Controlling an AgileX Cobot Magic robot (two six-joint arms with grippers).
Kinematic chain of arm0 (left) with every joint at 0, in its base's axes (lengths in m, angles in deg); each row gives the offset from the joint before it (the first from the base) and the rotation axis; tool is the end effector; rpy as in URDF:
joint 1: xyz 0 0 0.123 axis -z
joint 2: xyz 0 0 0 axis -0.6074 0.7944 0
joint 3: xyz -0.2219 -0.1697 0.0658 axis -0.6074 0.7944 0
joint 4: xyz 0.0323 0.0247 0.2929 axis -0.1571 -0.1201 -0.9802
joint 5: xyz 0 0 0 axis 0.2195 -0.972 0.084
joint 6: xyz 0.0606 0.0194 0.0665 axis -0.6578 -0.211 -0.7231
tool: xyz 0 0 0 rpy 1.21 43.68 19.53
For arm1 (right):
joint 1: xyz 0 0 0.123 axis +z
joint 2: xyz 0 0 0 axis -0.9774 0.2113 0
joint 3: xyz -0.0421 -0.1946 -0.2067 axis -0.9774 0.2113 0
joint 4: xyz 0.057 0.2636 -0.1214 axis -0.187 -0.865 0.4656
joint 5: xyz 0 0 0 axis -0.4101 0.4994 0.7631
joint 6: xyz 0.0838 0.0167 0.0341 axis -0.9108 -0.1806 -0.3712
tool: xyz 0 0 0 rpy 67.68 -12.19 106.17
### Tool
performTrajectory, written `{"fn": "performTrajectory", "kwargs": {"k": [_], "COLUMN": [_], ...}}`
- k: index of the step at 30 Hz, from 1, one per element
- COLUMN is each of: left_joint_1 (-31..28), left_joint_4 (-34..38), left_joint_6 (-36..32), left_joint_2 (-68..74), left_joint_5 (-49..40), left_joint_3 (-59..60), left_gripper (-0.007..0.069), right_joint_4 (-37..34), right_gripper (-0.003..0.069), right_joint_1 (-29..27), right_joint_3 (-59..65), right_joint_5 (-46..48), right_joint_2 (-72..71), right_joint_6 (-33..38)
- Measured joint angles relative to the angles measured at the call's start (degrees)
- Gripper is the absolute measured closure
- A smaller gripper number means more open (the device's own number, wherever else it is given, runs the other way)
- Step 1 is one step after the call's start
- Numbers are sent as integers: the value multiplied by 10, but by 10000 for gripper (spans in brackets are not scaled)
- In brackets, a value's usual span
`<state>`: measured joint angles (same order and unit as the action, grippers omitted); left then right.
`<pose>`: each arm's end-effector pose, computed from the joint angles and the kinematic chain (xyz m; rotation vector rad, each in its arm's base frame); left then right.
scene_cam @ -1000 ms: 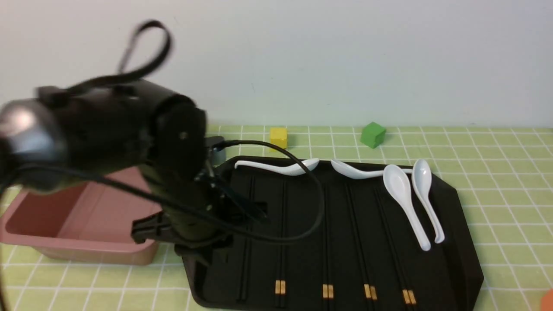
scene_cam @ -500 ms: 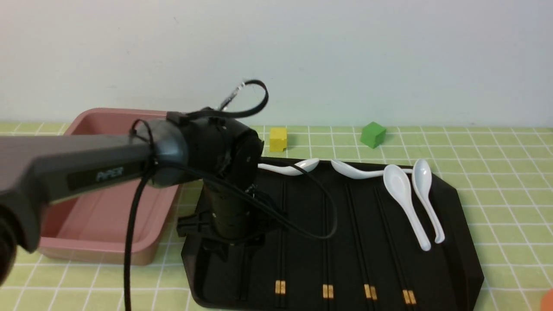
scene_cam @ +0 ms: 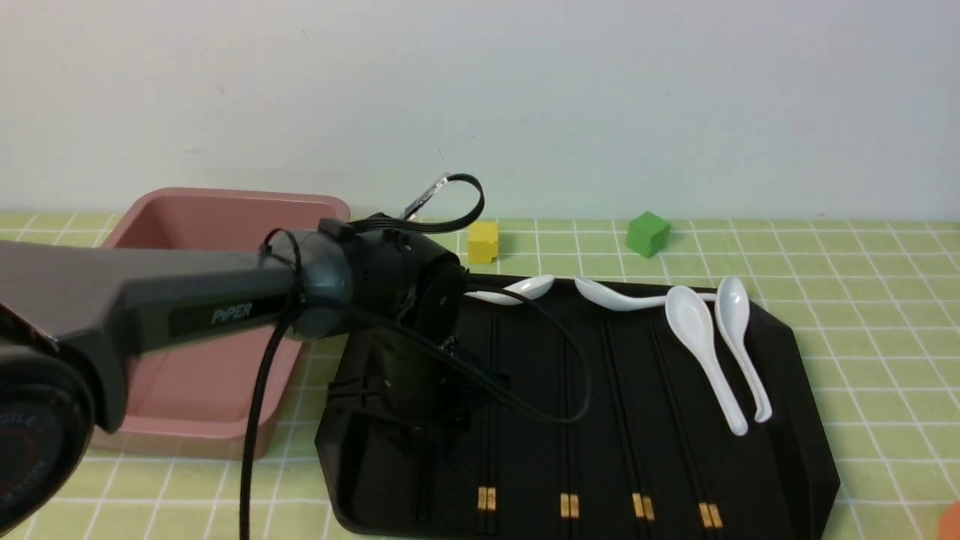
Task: On green tablecloth take chopsticks from black tray and put them in box.
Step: 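Reach over to the black tray and grasp a pair of chopsticks with the left gripper, then place the chopsticks into the pink bin with the left gripper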
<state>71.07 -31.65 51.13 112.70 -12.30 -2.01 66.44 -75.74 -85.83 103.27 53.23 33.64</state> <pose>0.3771 -0.2423 0.1243 -0.1306 2.9109 -0.0943 0.0957 -0.0007 0.1746 0.1258 1.8657 0.0775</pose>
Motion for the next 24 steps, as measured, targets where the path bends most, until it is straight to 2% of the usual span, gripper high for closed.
{"fn": "performTrajectory", "kwargs": {"k": [5, 9, 14, 19, 24], "left_joint_1": [0, 0, 3, 0, -73], "left_joint_4": [0, 0, 4, 8, -13], "left_joint_6": [7, 16, 28, 41, 35], "left_joint_2": [3, 3, -22, -138, -278], "left_joint_5": [-2, -6, -18, -21, -48], "left_joint_3": [-5, -5, 3, 7, 6], "left_gripper": [395, 547, 544, 544, 544], "right_joint_4": [0, 0, 0, 0, 0], "right_gripper": [419, 419, 419, 419, 419], "right_joint_1": [0, 0, 0, 0, 0], "right_joint_3": [0, 0, 0, 0, 0], "right_joint_5": [0, 0, 0, 0, 0], "right_joint_2": [0, 0, 0, 0, 0], "right_joint_6": [0, 0, 0, 0, 0]}}
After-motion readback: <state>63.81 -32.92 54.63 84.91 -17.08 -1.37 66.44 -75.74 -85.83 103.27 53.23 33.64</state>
